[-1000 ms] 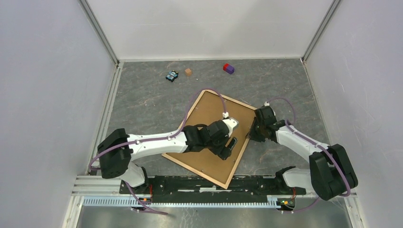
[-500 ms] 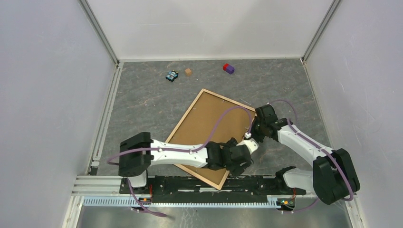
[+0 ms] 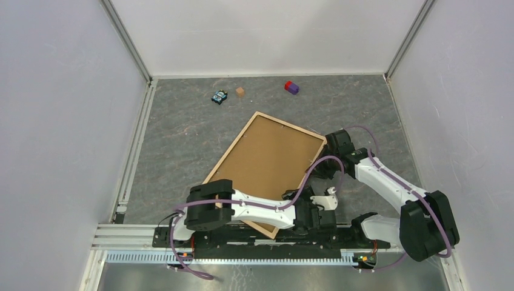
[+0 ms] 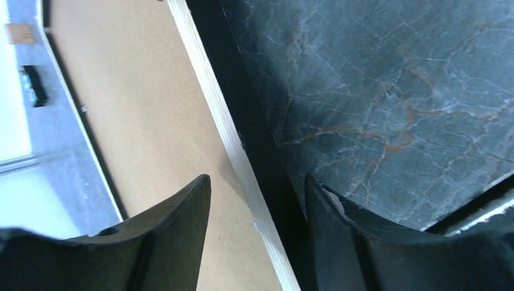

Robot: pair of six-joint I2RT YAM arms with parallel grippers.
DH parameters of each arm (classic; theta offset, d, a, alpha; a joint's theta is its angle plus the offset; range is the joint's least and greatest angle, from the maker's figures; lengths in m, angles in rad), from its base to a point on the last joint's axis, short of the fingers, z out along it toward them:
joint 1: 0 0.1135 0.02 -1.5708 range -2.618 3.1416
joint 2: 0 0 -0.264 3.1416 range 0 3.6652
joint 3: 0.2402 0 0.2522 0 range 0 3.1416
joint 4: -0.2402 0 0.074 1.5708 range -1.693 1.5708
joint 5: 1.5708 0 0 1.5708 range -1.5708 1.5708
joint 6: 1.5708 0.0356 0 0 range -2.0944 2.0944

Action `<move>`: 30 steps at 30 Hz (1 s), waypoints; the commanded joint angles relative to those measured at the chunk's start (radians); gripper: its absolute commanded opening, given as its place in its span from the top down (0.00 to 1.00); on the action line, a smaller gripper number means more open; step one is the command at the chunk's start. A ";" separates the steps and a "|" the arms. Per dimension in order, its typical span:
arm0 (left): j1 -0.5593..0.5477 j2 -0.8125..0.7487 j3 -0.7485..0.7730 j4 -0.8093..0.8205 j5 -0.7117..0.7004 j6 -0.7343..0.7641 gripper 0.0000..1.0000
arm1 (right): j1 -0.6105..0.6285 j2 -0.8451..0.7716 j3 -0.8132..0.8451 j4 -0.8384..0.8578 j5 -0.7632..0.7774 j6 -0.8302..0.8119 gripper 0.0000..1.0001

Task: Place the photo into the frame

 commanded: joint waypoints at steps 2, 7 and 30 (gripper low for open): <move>-0.011 0.059 0.075 -0.114 -0.189 0.098 0.43 | 0.005 -0.042 0.041 0.056 -0.054 0.049 1.00; -0.018 0.034 0.073 -0.113 -0.230 0.123 0.67 | 0.004 -0.060 0.045 0.065 -0.048 0.027 1.00; 0.003 -0.204 0.416 -0.249 -0.255 0.249 0.98 | -0.002 -0.389 0.657 -0.221 0.654 -0.487 0.02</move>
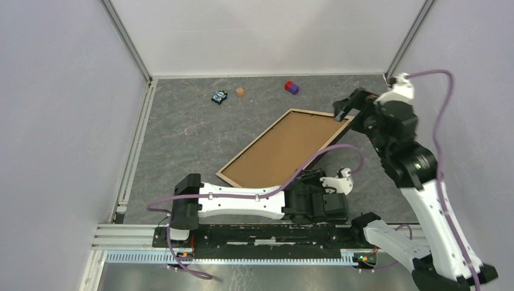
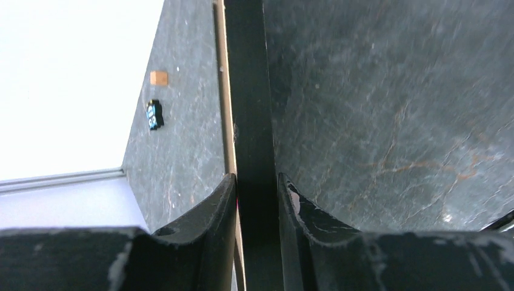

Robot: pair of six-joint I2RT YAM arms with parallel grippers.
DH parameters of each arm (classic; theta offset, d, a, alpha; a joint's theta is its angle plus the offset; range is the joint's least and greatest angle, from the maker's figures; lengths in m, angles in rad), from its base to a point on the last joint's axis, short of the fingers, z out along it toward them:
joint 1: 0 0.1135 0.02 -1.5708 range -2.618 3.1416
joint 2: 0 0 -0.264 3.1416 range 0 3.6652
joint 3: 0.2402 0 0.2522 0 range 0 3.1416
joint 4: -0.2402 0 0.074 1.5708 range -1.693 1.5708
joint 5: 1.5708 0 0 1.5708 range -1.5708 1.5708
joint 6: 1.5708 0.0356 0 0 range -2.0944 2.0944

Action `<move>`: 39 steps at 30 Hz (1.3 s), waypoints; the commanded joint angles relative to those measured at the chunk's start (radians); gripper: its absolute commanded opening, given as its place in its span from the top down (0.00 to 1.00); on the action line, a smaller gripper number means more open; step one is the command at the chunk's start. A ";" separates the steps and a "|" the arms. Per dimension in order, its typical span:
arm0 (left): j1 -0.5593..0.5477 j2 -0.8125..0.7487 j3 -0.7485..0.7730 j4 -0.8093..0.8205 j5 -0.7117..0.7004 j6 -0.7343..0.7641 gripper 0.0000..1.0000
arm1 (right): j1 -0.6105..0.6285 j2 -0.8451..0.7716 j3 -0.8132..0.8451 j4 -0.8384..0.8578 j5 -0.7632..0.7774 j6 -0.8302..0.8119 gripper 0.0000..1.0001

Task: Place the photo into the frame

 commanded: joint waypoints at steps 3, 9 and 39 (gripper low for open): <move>0.055 -0.080 0.267 -0.090 0.045 0.091 0.98 | 0.003 -0.222 0.063 -0.066 0.349 -0.070 0.02; 0.194 -0.101 0.433 -0.127 0.316 0.051 0.98 | 0.003 -0.337 0.060 -0.033 0.438 -0.076 0.02; 0.911 -0.302 -0.179 0.831 1.389 -0.914 0.98 | 0.004 -0.364 -0.076 0.008 0.438 -0.068 0.02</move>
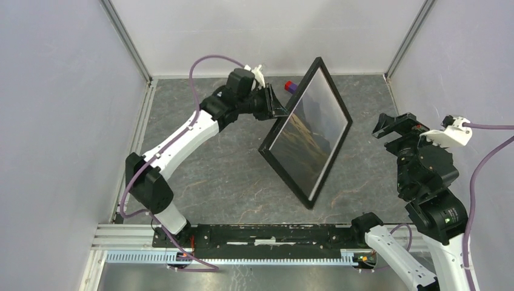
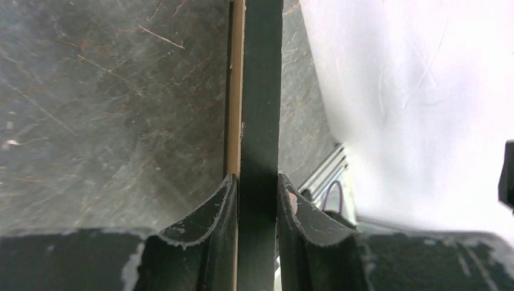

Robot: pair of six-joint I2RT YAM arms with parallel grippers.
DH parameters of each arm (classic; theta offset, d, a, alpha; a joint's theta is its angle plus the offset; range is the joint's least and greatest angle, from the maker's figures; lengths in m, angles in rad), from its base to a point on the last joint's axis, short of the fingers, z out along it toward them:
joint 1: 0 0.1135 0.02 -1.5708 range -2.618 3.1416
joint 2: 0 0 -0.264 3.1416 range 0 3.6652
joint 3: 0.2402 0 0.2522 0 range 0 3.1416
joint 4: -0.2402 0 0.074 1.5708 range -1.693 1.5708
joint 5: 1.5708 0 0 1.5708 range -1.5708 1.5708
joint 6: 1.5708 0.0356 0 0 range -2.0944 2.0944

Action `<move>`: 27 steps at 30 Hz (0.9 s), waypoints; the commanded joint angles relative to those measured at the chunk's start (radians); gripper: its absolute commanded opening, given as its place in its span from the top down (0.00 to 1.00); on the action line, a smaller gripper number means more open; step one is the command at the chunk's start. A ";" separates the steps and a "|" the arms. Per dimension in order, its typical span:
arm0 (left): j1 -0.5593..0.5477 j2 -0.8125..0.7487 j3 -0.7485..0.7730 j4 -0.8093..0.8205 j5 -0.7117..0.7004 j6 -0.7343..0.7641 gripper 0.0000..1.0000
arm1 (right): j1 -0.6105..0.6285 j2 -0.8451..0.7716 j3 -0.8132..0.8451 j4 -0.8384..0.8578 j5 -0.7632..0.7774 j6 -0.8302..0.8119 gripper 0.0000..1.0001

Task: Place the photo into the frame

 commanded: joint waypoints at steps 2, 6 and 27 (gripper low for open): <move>0.011 -0.016 -0.196 0.567 0.024 -0.392 0.98 | 0.005 -0.010 -0.012 0.026 -0.002 0.009 0.02; -0.011 0.052 -0.304 0.795 -0.027 -0.491 0.98 | 0.004 -0.024 -0.018 0.011 -0.002 0.016 0.02; -0.291 0.509 -0.409 1.378 -0.339 -0.720 0.97 | 0.005 -0.066 -0.037 -0.046 -0.014 0.024 0.02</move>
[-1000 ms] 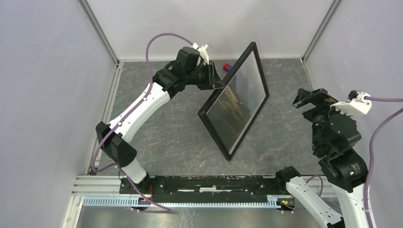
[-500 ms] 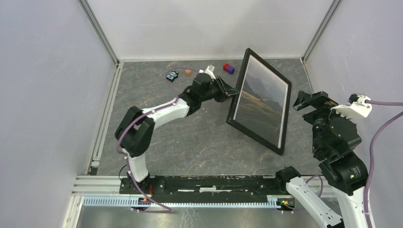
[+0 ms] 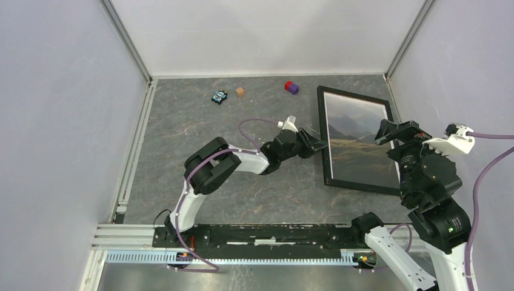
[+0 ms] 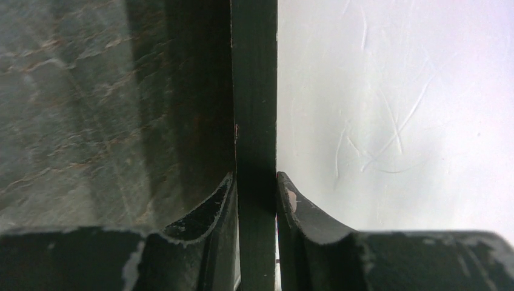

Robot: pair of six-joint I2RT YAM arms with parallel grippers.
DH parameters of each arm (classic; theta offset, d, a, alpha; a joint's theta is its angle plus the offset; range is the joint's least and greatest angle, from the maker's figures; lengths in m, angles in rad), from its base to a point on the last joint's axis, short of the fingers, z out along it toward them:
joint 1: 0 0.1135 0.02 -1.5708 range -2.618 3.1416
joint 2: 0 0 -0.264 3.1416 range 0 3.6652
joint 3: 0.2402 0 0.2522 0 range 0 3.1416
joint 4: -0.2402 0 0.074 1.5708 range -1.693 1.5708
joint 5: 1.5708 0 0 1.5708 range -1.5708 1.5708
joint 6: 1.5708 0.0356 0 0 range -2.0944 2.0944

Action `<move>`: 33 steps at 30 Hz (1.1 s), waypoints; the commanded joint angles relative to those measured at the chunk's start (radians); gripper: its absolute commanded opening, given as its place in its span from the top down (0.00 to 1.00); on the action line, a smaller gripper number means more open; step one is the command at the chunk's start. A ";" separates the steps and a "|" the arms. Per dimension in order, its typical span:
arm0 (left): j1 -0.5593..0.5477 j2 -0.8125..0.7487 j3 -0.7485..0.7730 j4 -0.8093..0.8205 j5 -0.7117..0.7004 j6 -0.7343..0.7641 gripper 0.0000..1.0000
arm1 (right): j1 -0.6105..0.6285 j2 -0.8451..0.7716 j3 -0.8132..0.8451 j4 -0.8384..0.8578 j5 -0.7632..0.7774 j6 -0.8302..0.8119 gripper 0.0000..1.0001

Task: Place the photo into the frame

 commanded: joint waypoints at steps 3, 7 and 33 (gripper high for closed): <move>-0.025 0.029 -0.013 0.145 -0.056 -0.036 0.87 | 0.005 -0.016 -0.021 -0.015 0.000 0.005 0.02; -0.031 -0.022 -0.033 -0.012 -0.056 0.014 0.61 | 0.005 -0.021 -0.029 -0.014 0.000 0.004 0.02; -0.001 -1.017 0.174 -1.158 -0.424 1.124 0.00 | 0.005 -0.069 -0.025 0.148 -0.211 -0.281 0.02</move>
